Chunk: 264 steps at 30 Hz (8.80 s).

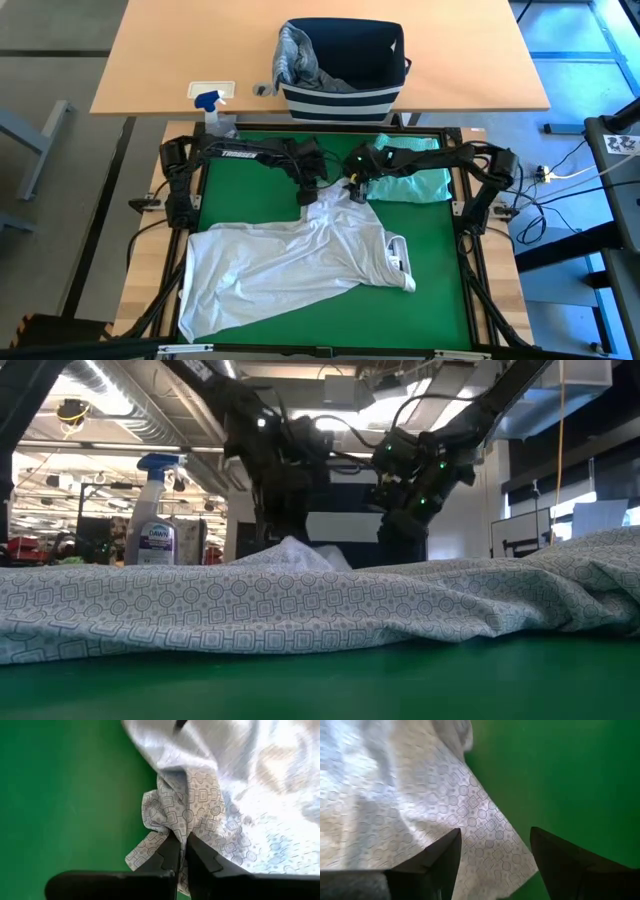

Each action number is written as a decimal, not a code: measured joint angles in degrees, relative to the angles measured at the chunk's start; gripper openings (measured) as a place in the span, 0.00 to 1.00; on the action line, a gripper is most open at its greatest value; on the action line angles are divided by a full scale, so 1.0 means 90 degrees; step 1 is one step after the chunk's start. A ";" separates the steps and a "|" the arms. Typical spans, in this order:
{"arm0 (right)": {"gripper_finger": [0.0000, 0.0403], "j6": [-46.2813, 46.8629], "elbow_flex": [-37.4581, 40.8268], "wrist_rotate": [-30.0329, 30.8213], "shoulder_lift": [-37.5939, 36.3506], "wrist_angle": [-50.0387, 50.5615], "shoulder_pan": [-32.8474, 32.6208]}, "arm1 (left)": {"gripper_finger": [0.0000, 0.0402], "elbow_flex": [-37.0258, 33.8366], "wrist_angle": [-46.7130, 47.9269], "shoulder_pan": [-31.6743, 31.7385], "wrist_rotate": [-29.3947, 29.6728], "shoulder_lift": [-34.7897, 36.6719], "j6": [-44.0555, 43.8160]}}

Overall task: Fold laundry
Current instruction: Fold the white polo shirt

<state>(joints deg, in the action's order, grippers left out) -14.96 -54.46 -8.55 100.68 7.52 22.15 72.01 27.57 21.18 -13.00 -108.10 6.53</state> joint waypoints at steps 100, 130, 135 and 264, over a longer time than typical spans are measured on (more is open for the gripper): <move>0.01 -0.0326 -0.1124 0.0481 -0.0999 0.2651 -0.0159 | 0.04 0.0053 0.0511 -0.0428 0.1450 0.0569 0.0217; 0.29 0.2520 0.0048 0.1194 -0.1080 0.2507 -0.2125 | 0.18 0.0357 0.1027 -0.2624 0.1939 -0.0226 -0.0442; 0.43 0.2193 -0.0949 0.0900 -0.1083 0.3948 -0.2125 | 0.29 0.1438 0.2400 -0.2650 0.1781 0.0028 -0.0648; 0.31 0.1290 -0.0177 0.2944 -0.0069 0.1994 -0.1103 | 0.27 -0.3135 -0.0145 -0.6646 0.1302 0.1830 -0.9466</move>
<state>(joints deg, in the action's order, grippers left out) -3.36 -56.05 17.94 100.06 25.46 12.23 43.79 26.27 -38.63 -1.28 -91.63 -78.66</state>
